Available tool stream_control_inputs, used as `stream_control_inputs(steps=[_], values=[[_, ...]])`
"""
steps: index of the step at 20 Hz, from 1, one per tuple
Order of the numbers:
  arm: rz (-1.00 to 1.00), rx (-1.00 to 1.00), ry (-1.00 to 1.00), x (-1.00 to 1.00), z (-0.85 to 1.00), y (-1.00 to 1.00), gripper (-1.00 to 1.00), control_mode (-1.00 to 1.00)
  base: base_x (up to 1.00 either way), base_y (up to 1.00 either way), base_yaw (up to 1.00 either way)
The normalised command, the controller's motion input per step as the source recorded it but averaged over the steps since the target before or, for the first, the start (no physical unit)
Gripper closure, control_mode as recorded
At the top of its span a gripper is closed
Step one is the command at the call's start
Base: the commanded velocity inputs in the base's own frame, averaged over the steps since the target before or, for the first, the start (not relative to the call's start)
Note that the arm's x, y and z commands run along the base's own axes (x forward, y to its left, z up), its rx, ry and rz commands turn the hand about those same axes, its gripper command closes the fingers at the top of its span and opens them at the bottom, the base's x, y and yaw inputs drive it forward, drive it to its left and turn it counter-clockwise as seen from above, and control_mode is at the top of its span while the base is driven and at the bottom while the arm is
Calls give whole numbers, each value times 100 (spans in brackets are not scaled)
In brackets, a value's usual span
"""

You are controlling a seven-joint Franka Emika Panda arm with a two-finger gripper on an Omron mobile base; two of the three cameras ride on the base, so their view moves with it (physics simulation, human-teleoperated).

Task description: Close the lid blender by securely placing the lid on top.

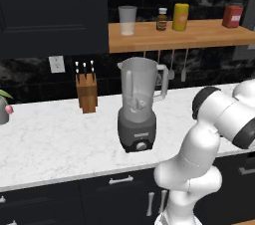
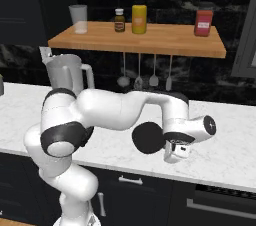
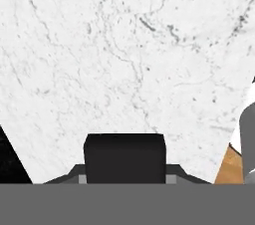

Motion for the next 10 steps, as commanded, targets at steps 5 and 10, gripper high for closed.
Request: stream_control_inputs(steps=[5,10], values=[[-16,9,-8,0,59,38,100,-100,0,0,0],[-9,1,-1,0,81,59,100,-100,0,0,0]])
